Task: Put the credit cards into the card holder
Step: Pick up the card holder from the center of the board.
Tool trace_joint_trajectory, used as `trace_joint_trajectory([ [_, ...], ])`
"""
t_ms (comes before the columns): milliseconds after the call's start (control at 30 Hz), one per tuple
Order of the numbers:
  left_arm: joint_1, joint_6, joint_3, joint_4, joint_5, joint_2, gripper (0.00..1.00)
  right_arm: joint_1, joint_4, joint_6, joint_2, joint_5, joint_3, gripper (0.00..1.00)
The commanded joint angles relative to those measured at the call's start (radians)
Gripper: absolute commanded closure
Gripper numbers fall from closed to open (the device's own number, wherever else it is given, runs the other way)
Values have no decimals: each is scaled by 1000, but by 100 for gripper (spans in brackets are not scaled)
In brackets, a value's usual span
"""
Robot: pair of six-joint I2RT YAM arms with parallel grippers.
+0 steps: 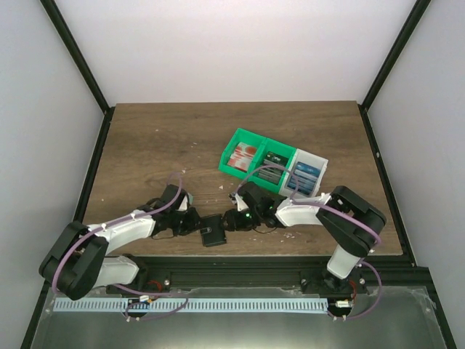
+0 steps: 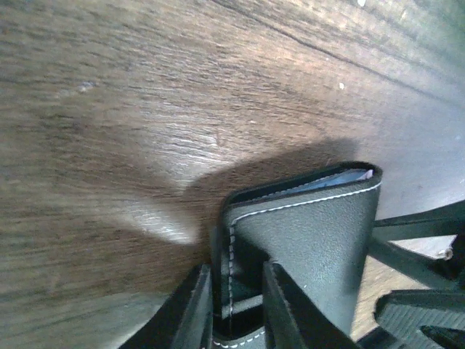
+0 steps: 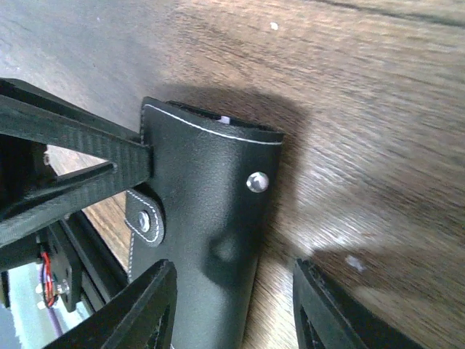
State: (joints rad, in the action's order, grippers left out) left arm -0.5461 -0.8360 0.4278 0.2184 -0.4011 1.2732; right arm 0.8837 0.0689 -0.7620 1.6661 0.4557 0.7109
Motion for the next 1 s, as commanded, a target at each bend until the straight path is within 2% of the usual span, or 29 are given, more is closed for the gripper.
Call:
trace_joint_trajectory([
  [0,-3,-5,-36,15,42,16,83,0,40,-18,46,61,16,55],
  [100,-3,-10,-45,5,42,25,88,-8,84,-29,64,103,8,56],
  [433,-3,-16,-58,-44,29,72,89,-33,275,-65,147,293,21,58],
  [567,-3,-25,-66,-81,11,81,90,-35,305,-78,158,302,30,66],
  [700,-3,-33,-63,-128,-19,90,89,-45,275,-73,140,244,37,73],
  [767,-3,-28,-52,-131,-21,91,85,-54,251,-65,115,204,37,80],
  [800,-3,-21,-44,-132,-21,88,79,-58,239,-61,101,184,35,83],
  [900,-4,5,-25,-157,-36,41,56,-75,160,-47,67,132,49,90],
  [967,-3,25,-7,-164,-25,-3,45,-84,103,-35,46,99,68,94],
])
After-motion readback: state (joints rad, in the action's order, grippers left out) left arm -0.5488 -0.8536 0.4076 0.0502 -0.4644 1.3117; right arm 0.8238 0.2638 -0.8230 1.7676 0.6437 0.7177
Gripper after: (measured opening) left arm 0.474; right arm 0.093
